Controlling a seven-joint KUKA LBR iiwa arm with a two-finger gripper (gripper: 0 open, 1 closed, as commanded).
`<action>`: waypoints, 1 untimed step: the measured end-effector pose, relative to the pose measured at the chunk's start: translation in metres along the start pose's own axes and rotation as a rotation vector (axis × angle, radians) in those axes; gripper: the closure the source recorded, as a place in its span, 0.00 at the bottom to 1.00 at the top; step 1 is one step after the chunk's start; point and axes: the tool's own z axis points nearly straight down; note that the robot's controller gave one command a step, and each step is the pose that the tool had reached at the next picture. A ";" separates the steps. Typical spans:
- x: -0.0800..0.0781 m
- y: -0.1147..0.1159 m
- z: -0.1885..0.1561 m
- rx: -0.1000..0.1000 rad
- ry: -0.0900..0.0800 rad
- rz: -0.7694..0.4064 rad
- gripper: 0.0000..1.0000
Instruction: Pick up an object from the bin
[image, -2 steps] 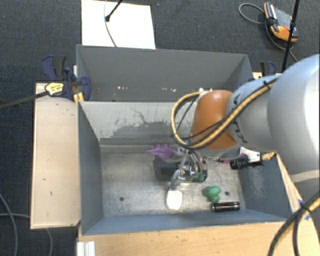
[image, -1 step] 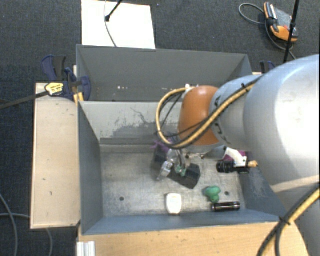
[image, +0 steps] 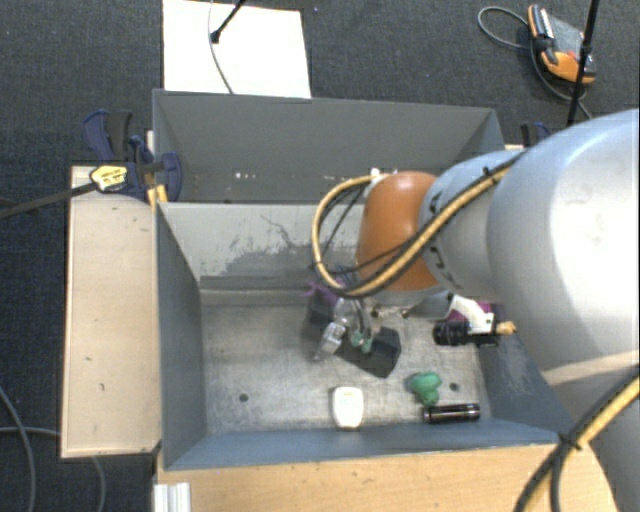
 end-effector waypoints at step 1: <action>0.001 -0.001 -0.002 0.000 0.000 0.000 1.00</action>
Offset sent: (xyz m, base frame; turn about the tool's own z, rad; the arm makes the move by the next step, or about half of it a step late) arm -0.0002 -0.0001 0.0148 0.0000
